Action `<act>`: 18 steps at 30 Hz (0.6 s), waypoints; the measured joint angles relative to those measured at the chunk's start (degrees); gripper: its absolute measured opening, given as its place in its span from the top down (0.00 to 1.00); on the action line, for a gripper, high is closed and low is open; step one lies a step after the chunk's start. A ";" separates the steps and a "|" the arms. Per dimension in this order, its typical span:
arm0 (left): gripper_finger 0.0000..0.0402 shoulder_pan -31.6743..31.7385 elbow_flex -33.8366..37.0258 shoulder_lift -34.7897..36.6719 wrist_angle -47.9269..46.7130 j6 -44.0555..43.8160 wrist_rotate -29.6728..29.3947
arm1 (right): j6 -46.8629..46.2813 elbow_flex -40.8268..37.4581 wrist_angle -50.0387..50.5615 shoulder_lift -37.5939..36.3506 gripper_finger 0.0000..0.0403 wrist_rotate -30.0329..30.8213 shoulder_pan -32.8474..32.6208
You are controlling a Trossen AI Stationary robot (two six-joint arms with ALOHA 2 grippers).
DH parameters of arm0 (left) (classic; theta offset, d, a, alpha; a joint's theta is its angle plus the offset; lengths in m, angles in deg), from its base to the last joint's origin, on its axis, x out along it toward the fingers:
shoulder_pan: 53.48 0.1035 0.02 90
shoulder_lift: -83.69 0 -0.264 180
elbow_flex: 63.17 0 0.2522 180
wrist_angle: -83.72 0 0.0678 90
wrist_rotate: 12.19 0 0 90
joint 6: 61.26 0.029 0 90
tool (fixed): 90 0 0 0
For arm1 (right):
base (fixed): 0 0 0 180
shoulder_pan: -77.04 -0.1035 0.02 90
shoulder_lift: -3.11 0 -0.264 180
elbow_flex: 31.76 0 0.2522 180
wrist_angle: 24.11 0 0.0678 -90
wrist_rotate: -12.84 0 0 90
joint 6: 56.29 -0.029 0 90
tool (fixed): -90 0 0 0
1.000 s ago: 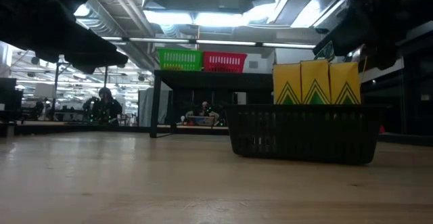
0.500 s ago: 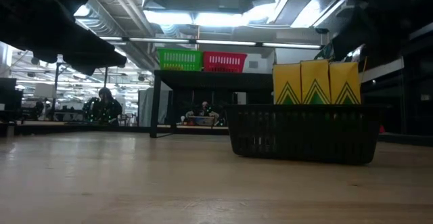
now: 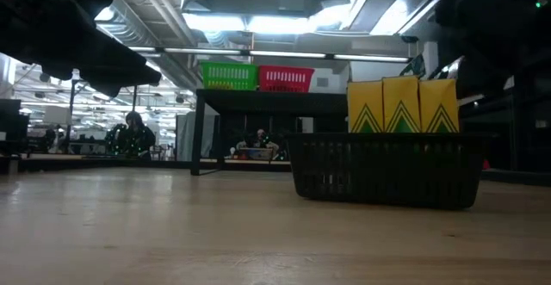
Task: Pick & Place Office Desk Supplies
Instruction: Put the black bin on the shelf
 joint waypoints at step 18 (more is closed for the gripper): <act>0.56 0.00 0.02 0.00 -1.29 -1.50 0.04 | -1.09 0.02 -0.94 4.32 0.69 -11.99 0.39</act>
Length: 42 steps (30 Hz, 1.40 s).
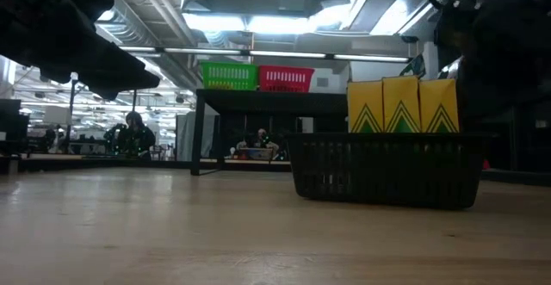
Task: Pick & Place Office Desk Supplies
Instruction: Put the black bin on the shelf
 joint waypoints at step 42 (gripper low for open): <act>0.56 0.00 0.00 0.00 -2.62 -1.93 -0.39 | 13.72 6.22 -9.99 9.73 0.98 -10.68 7.03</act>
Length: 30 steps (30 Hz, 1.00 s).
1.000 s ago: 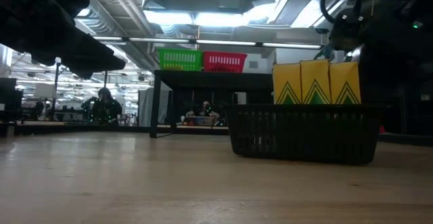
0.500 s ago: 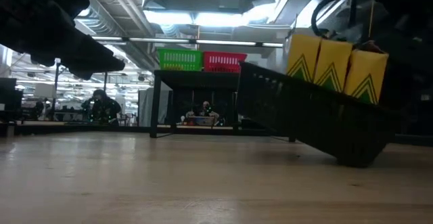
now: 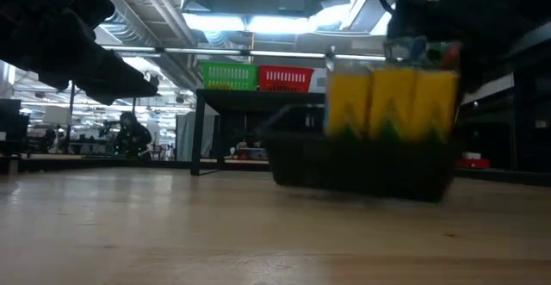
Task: Pick & Place Office Desk Supplies
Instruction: Put the black bin on the shelf
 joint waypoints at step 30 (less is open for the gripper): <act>0.56 0.00 0.00 0.00 1.66 1.25 2.05 | 1.08 49.74 39.55 -0.13 0.99 10.03 8.13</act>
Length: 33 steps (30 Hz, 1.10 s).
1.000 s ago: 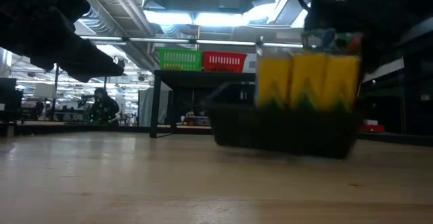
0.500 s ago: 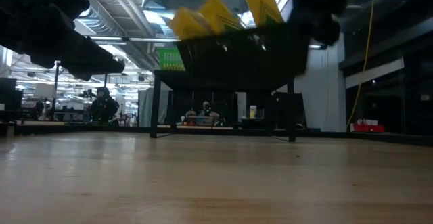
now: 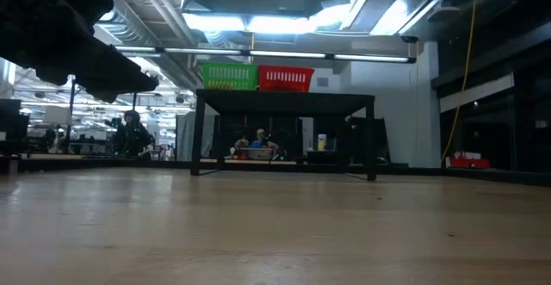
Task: Pick & Place Office Desk Supplies
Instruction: Put the black bin on the shelf
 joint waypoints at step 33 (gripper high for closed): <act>0.56 0.00 0.00 0.01 0.13 0.84 8.02 | -34.46 14.45 31.87 -0.07 0.99 16.13 21.89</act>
